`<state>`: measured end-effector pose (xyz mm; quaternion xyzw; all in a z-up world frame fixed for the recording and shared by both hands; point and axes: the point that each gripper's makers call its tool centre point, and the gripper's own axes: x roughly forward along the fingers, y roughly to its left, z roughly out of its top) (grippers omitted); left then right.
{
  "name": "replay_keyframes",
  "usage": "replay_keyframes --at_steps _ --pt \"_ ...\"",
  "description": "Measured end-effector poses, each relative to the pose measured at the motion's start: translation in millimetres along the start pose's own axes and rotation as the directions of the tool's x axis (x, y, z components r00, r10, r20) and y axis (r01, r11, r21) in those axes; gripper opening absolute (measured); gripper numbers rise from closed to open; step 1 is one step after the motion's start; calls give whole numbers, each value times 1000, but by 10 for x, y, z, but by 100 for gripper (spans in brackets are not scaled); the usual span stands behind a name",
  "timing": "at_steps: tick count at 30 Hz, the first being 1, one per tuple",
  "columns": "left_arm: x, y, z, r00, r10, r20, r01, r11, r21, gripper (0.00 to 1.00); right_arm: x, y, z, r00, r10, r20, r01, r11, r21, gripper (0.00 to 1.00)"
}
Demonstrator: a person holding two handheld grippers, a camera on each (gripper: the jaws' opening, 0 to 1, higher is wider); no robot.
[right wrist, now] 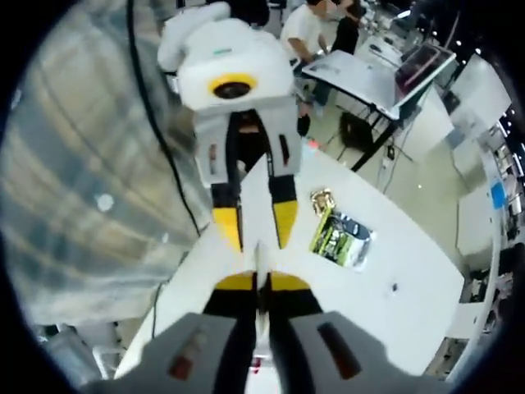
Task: Arrange the skincare products in the storage area until every visible bottle or jar stands upright without overlapping.
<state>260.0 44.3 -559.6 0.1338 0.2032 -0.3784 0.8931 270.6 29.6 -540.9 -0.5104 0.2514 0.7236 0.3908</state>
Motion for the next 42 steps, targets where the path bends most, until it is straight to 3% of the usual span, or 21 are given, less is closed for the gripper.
replay_keyframes --at_steps 10,24,29,36,42 --pt "-116 -12 -172 999 22 -36 -25 996 -83 22 215 -104 -261 998 47 -53 -46 999 14 1" --pt "-222 -11 -242 998 43 -50 -48 994 -97 21 237 -386 -503 994 51 -98 -49 999 24 1" --pt "-280 -12 -286 997 52 -50 -57 992 -114 21 222 -569 -657 990 44 -134 -37 998 54 1" --pt "-308 -3 -390 995 52 -85 -63 989 -136 21 173 -768 -733 990 31 -139 -21 997 75 0" --pt "-336 26 -406 996 49 -76 -62 984 -170 23 146 -985 -846 986 15 -167 -1 996 84 0"
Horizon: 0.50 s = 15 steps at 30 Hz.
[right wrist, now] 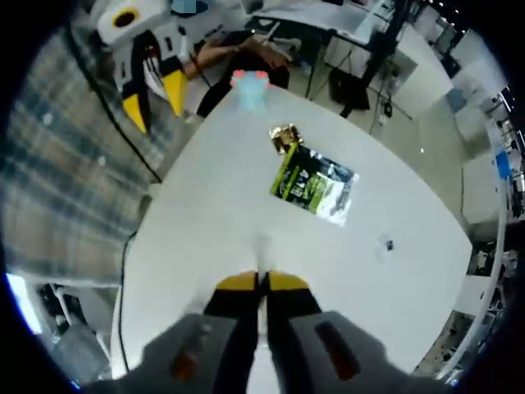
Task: Arrange the skincare products in the storage area until every visible bottle or jar stands upright without overlapping.
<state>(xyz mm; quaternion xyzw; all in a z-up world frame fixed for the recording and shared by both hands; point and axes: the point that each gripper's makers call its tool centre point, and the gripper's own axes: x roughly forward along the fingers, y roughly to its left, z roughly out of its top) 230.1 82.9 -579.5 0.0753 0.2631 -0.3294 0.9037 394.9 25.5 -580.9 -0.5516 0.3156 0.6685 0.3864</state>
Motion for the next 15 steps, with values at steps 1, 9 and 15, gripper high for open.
replay_keyframes --at_steps 1,9,15 --pt "-2 -1 -1 1000 0 3 0 1000 -5 23 -2 -29 -16 1000 -4 -4 4 1000 4 0" --pt "-9 62 -27 1000 6 -14 -7 1000 -10 23 -1 -234 -143 999 -1 -36 1 1000 9 0" --pt "3 102 -24 1000 14 -15 -15 1000 -27 23 -10 -376 -225 999 -2 -41 3 1000 25 0"
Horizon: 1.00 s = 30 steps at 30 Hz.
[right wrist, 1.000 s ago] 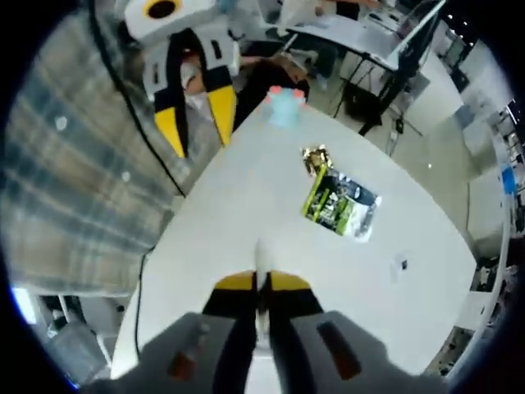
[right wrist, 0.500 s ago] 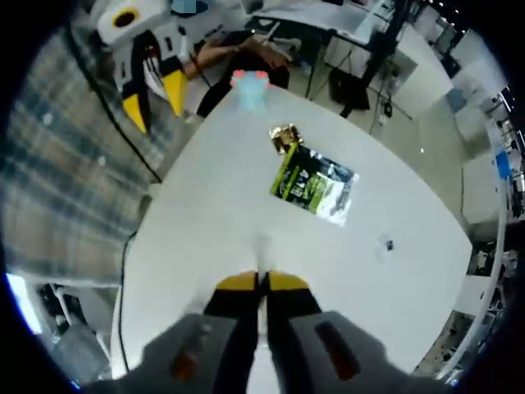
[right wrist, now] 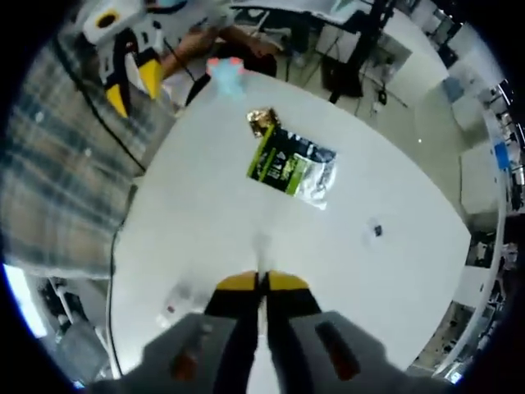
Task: Arrange the skincare products in the storage area until every visible bottle or jar stands upright without overlapping.
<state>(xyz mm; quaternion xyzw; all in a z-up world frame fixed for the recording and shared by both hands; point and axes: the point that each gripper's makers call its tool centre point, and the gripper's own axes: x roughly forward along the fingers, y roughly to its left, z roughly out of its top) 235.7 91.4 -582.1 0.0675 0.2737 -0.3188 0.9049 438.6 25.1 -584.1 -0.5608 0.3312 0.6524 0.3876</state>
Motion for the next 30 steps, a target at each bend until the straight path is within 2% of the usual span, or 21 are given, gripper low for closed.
replay_keyframes --at_steps 16,30 --pt "-1 45 17 1000 -10 1 10 1000 0 23 89 -203 -209 999 14 -35 -13 999 32 0" --pt "-30 130 -43 1000 15 -16 -16 1000 -16 24 54 -566 -274 999 3 -49 0 999 51 0"
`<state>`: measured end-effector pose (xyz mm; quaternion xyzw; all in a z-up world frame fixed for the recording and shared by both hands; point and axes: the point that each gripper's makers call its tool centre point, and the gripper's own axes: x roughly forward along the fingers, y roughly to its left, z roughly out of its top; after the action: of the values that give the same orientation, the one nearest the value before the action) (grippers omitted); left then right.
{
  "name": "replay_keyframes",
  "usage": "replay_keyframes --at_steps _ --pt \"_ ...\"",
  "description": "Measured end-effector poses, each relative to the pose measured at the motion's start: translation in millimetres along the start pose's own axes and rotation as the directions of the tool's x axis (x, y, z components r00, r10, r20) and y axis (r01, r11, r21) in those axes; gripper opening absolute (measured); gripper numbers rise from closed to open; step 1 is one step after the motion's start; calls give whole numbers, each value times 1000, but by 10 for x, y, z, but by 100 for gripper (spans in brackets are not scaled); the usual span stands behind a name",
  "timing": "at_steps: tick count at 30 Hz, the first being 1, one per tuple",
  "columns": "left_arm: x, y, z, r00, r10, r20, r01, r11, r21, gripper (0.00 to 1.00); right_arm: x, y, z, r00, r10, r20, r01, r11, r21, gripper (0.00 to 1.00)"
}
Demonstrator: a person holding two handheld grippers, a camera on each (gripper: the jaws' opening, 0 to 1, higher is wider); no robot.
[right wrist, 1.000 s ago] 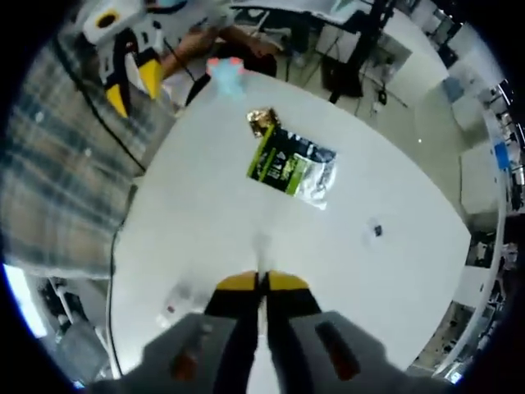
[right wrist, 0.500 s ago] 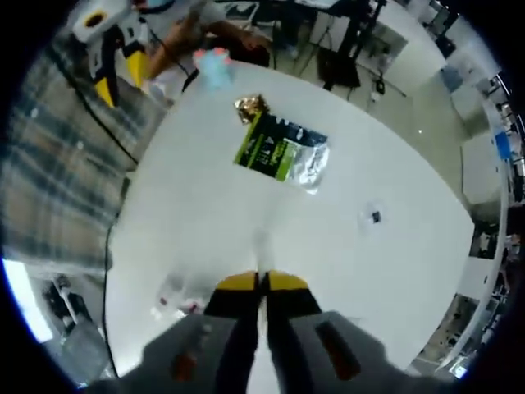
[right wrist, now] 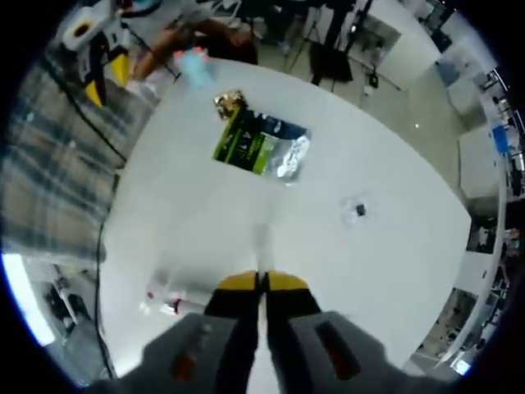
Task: Arrange the skincare products in the storage area until every visible bottle or jar stands upright without overlapping.
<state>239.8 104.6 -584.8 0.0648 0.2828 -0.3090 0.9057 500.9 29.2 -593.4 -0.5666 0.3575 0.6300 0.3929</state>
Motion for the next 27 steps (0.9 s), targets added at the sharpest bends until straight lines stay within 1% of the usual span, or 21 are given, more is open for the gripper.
replay_keyframes --at_steps 7,16,27 --pt "-9 2 -49 1000 8 -8 -8 1000 -9 24 -5 -94 16 1000 -6 -7 6 1000 2 0" --pt "-42 -2 -75 1000 22 -4 -22 1000 -19 24 -6 -110 12 1000 -5 -22 6 1000 4 0" --pt "-101 8 -137 999 36 -11 -36 999 -30 24 3 -187 -26 999 -3 -36 4 1000 23 0"
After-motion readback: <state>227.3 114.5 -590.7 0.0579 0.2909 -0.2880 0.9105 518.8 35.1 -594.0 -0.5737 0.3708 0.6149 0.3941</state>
